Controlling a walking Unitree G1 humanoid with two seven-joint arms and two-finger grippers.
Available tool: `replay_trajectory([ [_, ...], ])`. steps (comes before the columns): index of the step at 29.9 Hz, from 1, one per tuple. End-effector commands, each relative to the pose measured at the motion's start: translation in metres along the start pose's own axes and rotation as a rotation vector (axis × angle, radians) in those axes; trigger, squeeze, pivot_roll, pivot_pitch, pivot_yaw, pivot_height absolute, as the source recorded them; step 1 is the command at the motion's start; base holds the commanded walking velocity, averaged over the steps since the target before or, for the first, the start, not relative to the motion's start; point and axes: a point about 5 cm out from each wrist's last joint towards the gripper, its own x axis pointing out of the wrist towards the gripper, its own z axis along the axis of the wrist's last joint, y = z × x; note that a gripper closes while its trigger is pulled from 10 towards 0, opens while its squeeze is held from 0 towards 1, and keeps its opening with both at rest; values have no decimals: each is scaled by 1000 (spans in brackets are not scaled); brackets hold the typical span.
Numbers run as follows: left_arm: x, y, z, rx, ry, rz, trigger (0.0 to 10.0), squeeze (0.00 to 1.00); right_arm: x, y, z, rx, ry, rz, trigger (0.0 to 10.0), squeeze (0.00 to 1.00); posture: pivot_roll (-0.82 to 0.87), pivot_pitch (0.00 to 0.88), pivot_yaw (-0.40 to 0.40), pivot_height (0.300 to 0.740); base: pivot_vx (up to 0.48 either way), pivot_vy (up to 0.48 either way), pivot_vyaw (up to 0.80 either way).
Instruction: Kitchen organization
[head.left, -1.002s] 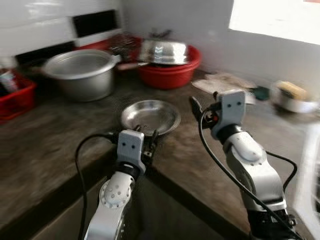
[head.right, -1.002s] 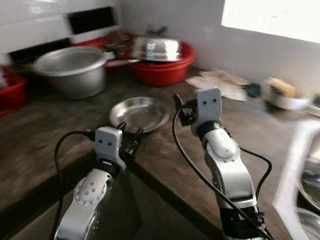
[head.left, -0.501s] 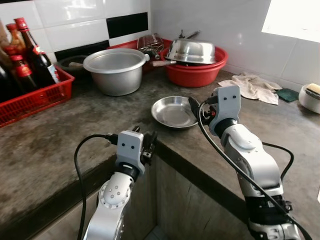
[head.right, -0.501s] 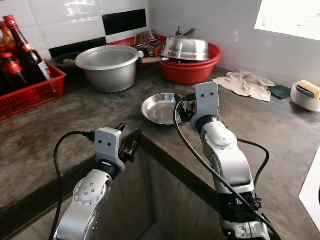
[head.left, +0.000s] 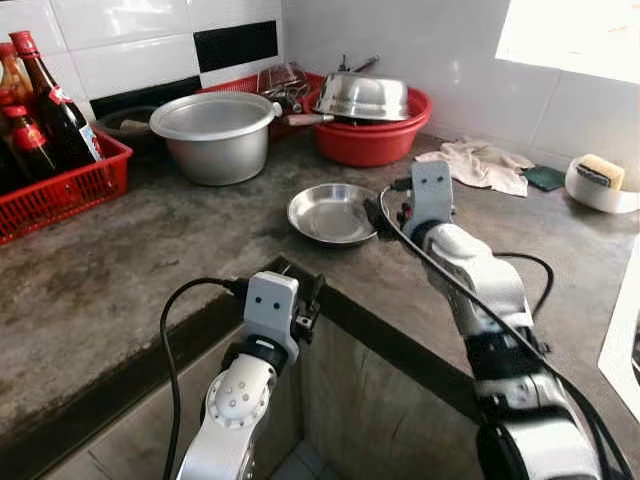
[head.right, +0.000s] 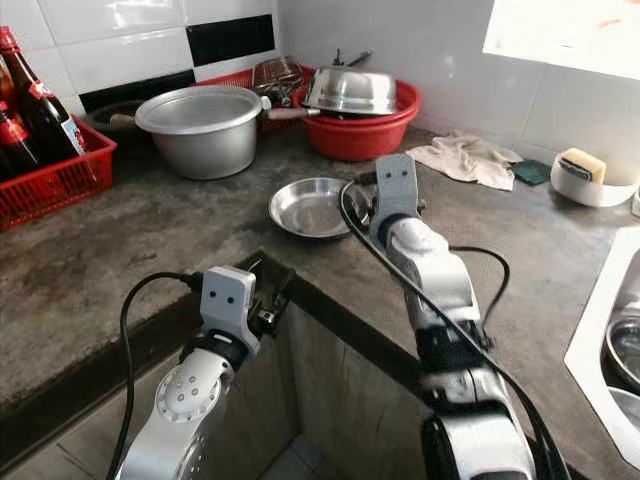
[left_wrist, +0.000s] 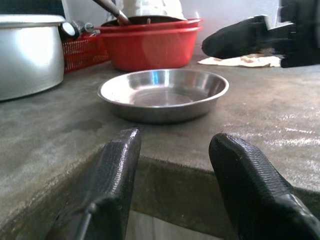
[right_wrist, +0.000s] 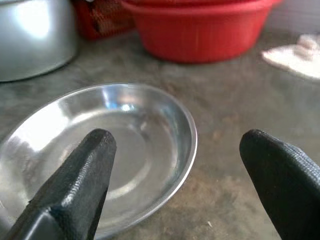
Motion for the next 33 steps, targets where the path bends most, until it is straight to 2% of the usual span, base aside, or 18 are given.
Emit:
replay_trajectory([
  [1,-2,-2,2,1,0,-1,10000,0,6,-1,4,24,28,-10,10000,0,86,74,-26,740,0,0,0],
  [14,-7,-4,4,-6,2,3,10000,0,25,6,3,56,151,-5,10000,0,96,107,-48,740,0,0,0],
  [19,-9,-5,4,-8,5,12,10000,0,28,10,-4,164,238,8,10000,0,98,114,-58,740,0,0,0],
  [20,-9,-4,4,-6,6,15,10000,0,29,11,-5,178,253,9,4392,0,99,114,-58,740,0,0,0],
  [21,-9,-4,4,-5,7,17,10000,0,29,11,-6,191,268,9,0,0,98,117,-62,740,0,0,0],
  [33,-8,-5,5,-4,5,23,10000,0,33,10,-6,205,296,-28,0,0,95,107,-64,740,0,0,0],
])
